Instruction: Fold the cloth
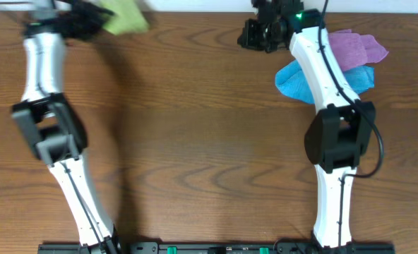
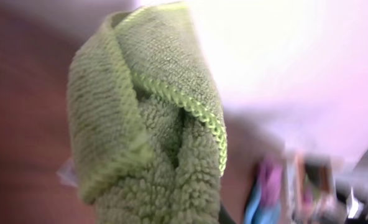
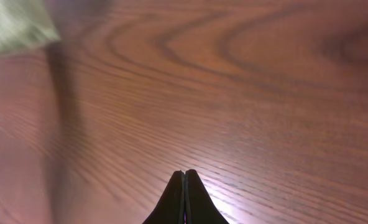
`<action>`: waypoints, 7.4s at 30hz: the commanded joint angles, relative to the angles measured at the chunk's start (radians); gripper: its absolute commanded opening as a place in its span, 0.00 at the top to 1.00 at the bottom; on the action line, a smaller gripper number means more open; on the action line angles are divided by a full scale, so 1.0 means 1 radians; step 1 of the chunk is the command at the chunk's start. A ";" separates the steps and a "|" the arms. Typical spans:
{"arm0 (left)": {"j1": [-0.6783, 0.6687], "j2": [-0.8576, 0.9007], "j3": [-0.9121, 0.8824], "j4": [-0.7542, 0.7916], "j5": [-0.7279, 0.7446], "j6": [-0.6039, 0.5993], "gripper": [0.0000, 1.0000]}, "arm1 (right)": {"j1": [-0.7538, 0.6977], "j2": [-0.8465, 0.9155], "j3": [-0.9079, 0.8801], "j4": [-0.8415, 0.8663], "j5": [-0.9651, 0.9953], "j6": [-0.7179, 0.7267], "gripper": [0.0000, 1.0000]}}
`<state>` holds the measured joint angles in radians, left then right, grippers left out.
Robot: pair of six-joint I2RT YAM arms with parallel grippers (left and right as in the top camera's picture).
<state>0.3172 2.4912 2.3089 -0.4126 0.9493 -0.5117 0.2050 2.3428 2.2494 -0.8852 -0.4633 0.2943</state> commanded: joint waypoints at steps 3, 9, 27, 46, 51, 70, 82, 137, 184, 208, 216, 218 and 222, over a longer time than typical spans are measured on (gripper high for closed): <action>0.168 -0.006 0.023 0.111 0.011 -0.355 0.94 | 0.023 -0.028 0.013 -0.016 -0.008 -0.026 0.98; 0.187 -0.006 -0.002 0.111 -0.065 -0.427 0.94 | 0.042 -0.028 0.013 0.022 -0.009 -0.016 0.99; 0.160 -0.006 -0.293 0.380 -0.024 -0.532 0.94 | 0.065 -0.028 0.013 0.016 -0.008 -0.003 0.99; 0.214 -0.059 -0.293 -0.040 0.016 -0.033 0.94 | 0.066 -0.028 0.013 0.025 -0.008 -0.003 0.98; 0.202 -0.059 -0.293 -0.098 -0.001 -0.060 0.94 | 0.082 -0.028 0.013 0.041 -0.008 -0.003 0.99; 0.164 -0.059 -0.293 0.212 -0.201 -0.774 0.94 | 0.118 -0.028 0.013 0.055 -0.008 0.009 0.98; 0.147 -0.059 -0.293 0.213 -0.212 -0.785 0.54 | 0.116 -0.028 0.013 0.072 -0.008 0.008 0.99; -0.032 -0.011 -0.293 -0.007 -0.901 0.438 0.94 | 0.116 -0.028 0.013 0.098 -0.012 -0.022 0.98; -0.042 -0.480 -0.285 -0.487 -0.693 0.544 0.44 | 0.101 -0.171 0.115 -0.059 0.163 -0.368 0.01; -0.182 -1.328 -0.625 -0.305 -0.730 0.543 0.05 | 0.010 -0.630 -0.233 0.223 0.018 -0.599 0.01; -0.216 -1.787 -1.083 -0.006 -0.804 0.543 0.05 | 0.051 -1.176 -0.795 0.393 0.050 -0.651 0.01; -0.216 -1.851 -1.151 0.041 -0.799 0.542 0.05 | 0.055 -1.289 -0.903 0.460 0.072 -0.651 0.01; -0.216 -1.881 -1.194 0.089 -0.798 0.542 0.05 | 0.055 -1.430 -1.038 0.570 0.068 -0.650 0.01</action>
<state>0.1062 0.6060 1.1355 -0.3420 0.1684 0.0242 0.2527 0.9276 1.2800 -0.3290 -0.4107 -0.3416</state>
